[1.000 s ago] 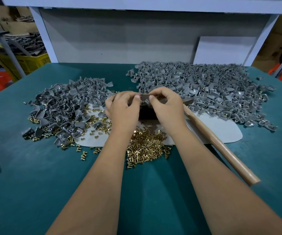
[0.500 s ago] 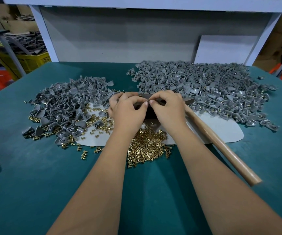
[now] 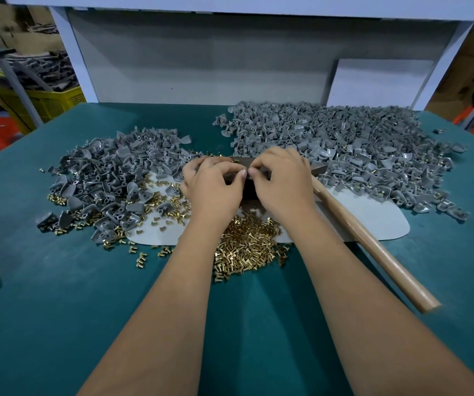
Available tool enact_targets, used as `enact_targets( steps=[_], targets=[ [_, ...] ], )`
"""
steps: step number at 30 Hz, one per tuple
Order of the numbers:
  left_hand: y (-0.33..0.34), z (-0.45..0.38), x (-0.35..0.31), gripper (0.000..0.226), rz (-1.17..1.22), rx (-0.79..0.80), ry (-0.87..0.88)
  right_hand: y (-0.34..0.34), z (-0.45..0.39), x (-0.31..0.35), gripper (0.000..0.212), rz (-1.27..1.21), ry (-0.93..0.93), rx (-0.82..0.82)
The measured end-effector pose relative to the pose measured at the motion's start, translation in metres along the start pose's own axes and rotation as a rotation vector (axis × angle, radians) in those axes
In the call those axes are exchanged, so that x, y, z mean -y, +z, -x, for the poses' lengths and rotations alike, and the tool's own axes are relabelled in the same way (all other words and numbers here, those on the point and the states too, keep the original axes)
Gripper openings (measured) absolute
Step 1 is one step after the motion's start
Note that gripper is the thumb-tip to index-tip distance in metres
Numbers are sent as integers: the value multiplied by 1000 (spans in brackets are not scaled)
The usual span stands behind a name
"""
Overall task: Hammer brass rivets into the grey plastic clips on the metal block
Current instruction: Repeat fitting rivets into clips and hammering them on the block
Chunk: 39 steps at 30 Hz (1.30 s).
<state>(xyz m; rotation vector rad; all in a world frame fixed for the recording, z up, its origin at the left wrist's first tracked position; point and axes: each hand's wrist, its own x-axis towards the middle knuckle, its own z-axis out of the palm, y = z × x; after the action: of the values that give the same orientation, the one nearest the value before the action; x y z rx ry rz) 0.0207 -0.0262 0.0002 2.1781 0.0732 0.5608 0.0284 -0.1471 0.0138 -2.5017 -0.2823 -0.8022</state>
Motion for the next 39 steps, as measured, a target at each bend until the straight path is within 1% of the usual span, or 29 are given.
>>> enact_targets(
  steps=[3, 7, 10, 13, 17, 19, 23, 25, 28, 33, 39],
  targets=[
    [0, 0, 1, 12, -1, -8, 6, -2, -4, 7, 14, 39, 27, 41],
    [1, 0, 2, 13, -3, -2, 4, -6, -10, 13, 16, 53, 120, 118],
    [2, 1, 1, 13, 3, 6, -5, -6, -10, 14, 15, 22, 181, 114],
    [2, 0, 2, 13, -8, 15, -2, -3, -4, 12, 13, 1, 151, 80],
    [2, -1, 2, 13, -23, 15, 8, -3, 1, 2, 8, -67, 99, 70],
    [2, -1, 3, 13, -12, 17, 5, -4, 1, -2, 10, -123, 101, 84],
    [1, -1, 3, 12, 2, 20, 0, -9, 2, -3, 18, -355, 239, 64],
    [1, -1, 2, 12, 12, 18, -4, -10, 1, -3, 20, -404, 287, 48],
    [1, -2, 3, 11, 10, 17, 2, -8, 0, -1, 19, -386, 283, 49],
    [3, -2, 4, 12, -11, 5, 21, -3, -2, 2, 9, -256, 211, 64],
    [4, -2, 5, 12, -20, 6, 35, -2, -3, 3, 9, -231, 214, 71]
  ],
)
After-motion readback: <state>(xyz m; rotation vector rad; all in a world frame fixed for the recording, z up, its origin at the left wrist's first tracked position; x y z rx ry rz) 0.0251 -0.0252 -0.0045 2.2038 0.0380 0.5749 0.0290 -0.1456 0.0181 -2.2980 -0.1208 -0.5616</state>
